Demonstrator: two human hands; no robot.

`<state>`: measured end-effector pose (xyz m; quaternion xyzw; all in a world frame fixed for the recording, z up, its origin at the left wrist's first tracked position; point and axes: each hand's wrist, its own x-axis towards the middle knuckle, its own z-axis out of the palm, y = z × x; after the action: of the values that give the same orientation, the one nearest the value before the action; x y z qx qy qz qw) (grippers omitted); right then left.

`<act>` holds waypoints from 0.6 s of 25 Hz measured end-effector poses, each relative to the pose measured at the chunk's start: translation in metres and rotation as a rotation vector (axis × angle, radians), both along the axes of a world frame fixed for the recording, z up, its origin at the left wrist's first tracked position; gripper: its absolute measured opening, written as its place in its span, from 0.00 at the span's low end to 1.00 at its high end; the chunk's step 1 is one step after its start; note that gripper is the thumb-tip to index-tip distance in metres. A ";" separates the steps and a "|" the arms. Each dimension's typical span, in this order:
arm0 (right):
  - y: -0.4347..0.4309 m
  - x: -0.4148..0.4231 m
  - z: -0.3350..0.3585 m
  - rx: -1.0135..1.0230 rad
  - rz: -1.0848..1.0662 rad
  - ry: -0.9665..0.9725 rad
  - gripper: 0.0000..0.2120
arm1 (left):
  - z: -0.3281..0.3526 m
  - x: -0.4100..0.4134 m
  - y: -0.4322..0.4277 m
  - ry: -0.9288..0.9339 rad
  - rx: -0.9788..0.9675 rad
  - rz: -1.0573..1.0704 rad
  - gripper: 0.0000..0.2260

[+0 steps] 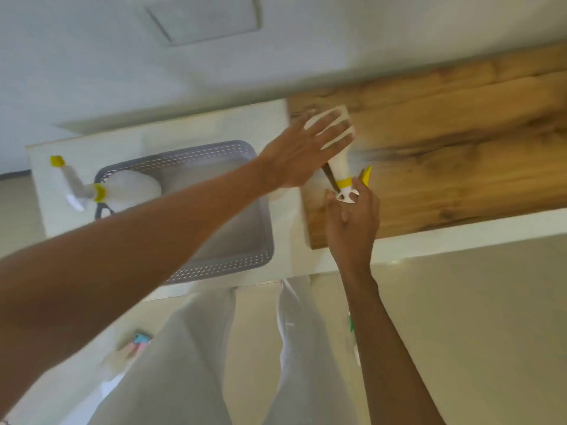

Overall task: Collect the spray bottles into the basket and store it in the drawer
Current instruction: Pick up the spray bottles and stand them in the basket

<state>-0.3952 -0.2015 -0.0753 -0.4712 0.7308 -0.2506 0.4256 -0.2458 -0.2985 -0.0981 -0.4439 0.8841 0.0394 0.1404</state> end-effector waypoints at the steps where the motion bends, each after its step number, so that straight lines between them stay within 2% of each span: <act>1: -0.003 -0.005 -0.002 0.010 -0.002 -0.021 0.23 | -0.006 0.000 -0.006 -0.030 -0.007 -0.038 0.29; 3: -0.009 -0.012 -0.006 0.003 0.010 -0.040 0.22 | -0.011 -0.002 -0.019 -0.027 0.009 -0.072 0.31; 6: -0.011 -0.019 -0.010 -0.040 0.035 -0.057 0.21 | -0.017 -0.013 -0.042 -0.079 0.028 -0.055 0.26; 9: -0.011 -0.023 -0.009 -0.078 0.042 -0.056 0.20 | -0.014 -0.024 -0.063 -0.100 0.053 0.067 0.38; 12: -0.010 -0.023 -0.003 -0.086 0.021 -0.090 0.19 | -0.005 -0.023 -0.062 -0.008 0.095 0.157 0.45; 15: -0.012 -0.014 0.008 -0.057 -0.071 -0.145 0.18 | 0.005 -0.004 -0.033 0.243 0.096 0.439 0.46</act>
<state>-0.4096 -0.2133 -0.0671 -0.4373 0.7069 -0.3199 0.4547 -0.2500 -0.3317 -0.0933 -0.6099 0.7742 0.1638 0.0420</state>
